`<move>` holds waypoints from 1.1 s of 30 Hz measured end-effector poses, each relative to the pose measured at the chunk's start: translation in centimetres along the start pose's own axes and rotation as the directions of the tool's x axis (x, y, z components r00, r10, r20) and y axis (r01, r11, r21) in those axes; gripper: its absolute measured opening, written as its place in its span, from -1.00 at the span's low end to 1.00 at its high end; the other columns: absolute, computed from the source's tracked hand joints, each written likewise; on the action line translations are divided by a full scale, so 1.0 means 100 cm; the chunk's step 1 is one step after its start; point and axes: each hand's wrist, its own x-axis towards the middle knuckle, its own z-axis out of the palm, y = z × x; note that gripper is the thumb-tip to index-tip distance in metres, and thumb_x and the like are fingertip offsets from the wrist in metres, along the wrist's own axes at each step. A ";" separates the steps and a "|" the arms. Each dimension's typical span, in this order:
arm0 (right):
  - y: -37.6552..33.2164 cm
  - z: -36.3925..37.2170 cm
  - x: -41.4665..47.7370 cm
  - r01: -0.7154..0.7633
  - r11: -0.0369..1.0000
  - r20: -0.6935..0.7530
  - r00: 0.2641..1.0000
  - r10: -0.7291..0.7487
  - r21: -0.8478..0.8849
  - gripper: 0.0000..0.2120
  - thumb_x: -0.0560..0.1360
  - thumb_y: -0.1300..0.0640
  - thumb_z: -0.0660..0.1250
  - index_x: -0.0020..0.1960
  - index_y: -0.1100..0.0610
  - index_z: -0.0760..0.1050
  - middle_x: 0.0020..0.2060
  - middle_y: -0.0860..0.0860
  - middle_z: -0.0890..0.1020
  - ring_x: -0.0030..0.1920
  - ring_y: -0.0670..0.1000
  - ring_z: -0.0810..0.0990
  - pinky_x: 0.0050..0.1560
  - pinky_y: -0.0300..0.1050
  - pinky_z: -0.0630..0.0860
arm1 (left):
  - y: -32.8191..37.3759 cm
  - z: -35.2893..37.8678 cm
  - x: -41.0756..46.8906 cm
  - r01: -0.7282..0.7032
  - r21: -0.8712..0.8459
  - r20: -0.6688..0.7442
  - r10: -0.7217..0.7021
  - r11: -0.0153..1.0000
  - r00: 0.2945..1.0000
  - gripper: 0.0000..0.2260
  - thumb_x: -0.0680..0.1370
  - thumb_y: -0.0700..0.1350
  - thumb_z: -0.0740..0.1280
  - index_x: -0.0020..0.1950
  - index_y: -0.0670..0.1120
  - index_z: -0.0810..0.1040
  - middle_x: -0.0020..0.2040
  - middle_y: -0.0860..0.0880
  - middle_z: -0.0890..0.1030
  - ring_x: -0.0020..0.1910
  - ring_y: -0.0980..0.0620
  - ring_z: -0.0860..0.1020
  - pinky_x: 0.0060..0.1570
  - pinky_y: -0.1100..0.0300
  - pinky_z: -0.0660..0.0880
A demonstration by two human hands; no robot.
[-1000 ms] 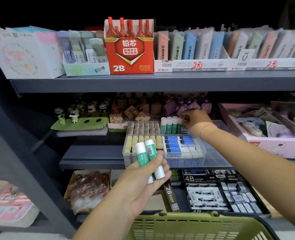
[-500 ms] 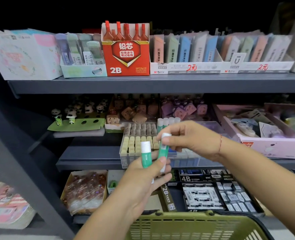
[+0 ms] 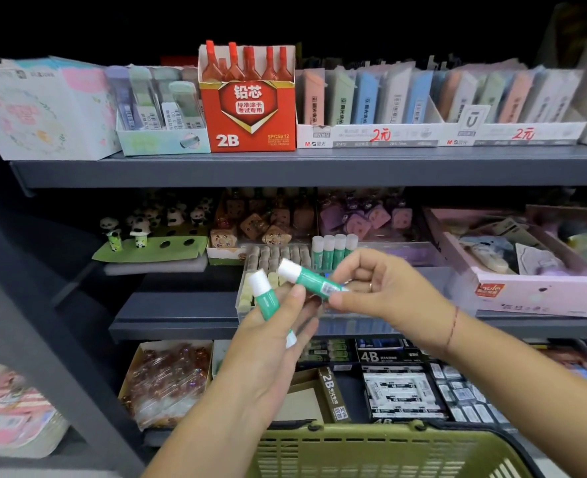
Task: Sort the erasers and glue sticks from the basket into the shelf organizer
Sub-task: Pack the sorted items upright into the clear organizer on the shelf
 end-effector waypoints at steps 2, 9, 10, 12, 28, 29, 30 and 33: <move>0.007 0.008 -0.002 0.005 0.999 -0.002 1.000 -0.005 -0.040 -0.78 0.34 0.39 0.47 -0.19 0.18 0.47 -0.28 0.02 0.65 -0.22 0.04 0.59 -0.14 -0.22 0.57 | -0.001 -0.001 0.000 -0.024 0.039 0.032 0.023 0.999 0.999 -0.70 0.44 -0.14 0.34 0.15 -0.16 0.58 0.03 -0.13 0.69 0.09 -0.03 0.64 0.22 0.05 0.48; 0.005 0.015 0.000 0.047 0.994 -0.047 0.998 -0.052 -0.102 -0.79 0.36 0.21 0.47 -0.08 0.15 0.48 -0.25 0.01 0.56 -0.33 -0.06 0.49 -0.24 -0.17 0.50 | -0.001 -0.003 -0.001 0.013 0.028 0.048 -0.014 1.000 0.999 -0.75 0.41 -0.19 0.38 0.09 -0.15 0.62 -0.04 -0.12 0.70 -0.06 -0.03 0.64 -0.19 0.18 0.63; 0.002 0.013 0.001 0.027 0.999 -0.038 0.999 -0.028 -0.041 -0.77 0.38 0.21 0.45 -0.01 0.17 0.49 -0.23 0.02 0.55 -0.34 -0.07 0.47 -0.28 -0.22 0.48 | -0.001 -0.003 -0.002 0.008 0.049 0.038 -0.010 0.999 0.999 -0.78 0.44 -0.22 0.37 0.07 -0.17 0.63 -0.06 -0.12 0.70 -0.11 -0.01 0.62 -0.23 0.21 0.62; -0.004 0.010 0.002 0.016 0.998 0.013 1.000 -0.015 -0.054 -0.80 0.45 0.24 0.39 0.07 0.22 0.53 -0.21 0.08 0.55 -0.32 -0.04 0.46 -0.27 -0.27 0.47 | -0.002 -0.004 -0.001 0.005 0.084 0.028 -0.008 0.996 1.000 -0.80 0.48 -0.24 0.36 0.09 -0.18 0.64 -0.06 -0.12 0.70 -0.14 0.00 0.63 -0.24 0.25 0.60; 0.002 -0.082 0.106 -0.227 0.453 -0.323 0.935 -0.145 -0.862 -0.85 0.46 0.14 0.38 0.01 0.13 0.61 -0.02 0.08 0.68 0.00 0.08 0.60 0.04 -0.15 0.47 | 0.003 -0.018 0.010 0.081 0.272 -0.207 -0.024 0.959 0.978 -0.94 0.56 -0.13 0.34 -0.04 -0.10 0.50 -0.37 -0.01 0.44 -0.48 0.14 0.29 -0.58 0.35 0.23; 0.002 -0.081 0.108 -0.223 0.432 -0.308 0.942 -0.137 -0.874 -0.85 0.46 0.13 0.39 0.01 0.13 0.62 -0.02 0.07 0.67 0.00 0.08 0.60 0.05 -0.14 0.49 | 0.004 -0.018 0.011 0.079 0.281 -0.200 -0.022 0.956 0.979 -0.91 0.56 -0.11 0.35 -0.03 -0.10 0.48 -0.37 0.00 0.41 -0.48 0.14 0.28 -0.59 0.35 0.22; 0.002 -0.080 0.109 -0.220 0.394 -0.292 0.947 -0.132 -0.892 -0.85 0.46 0.12 0.38 0.00 0.13 0.62 -0.02 0.07 0.67 -0.01 0.09 0.60 0.04 -0.13 0.49 | 0.004 -0.017 0.011 0.081 0.294 -0.195 -0.023 0.952 0.980 -0.89 0.56 -0.08 0.34 -0.02 -0.10 0.48 -0.36 0.00 0.40 -0.47 0.14 0.28 -0.58 0.35 0.22; 0.011 -0.077 0.113 -0.223 0.278 -0.260 0.960 -0.105 -0.934 -0.89 0.48 0.12 0.34 -0.04 0.10 0.62 -0.02 0.08 0.67 -0.06 0.10 0.58 -0.09 -0.21 0.43 | 0.005 -0.014 0.011 0.102 0.265 -0.214 -0.045 0.959 0.976 -0.85 0.60 -0.05 0.28 0.01 -0.13 0.48 -0.35 -0.01 0.41 -0.45 0.11 0.31 -0.50 0.29 0.24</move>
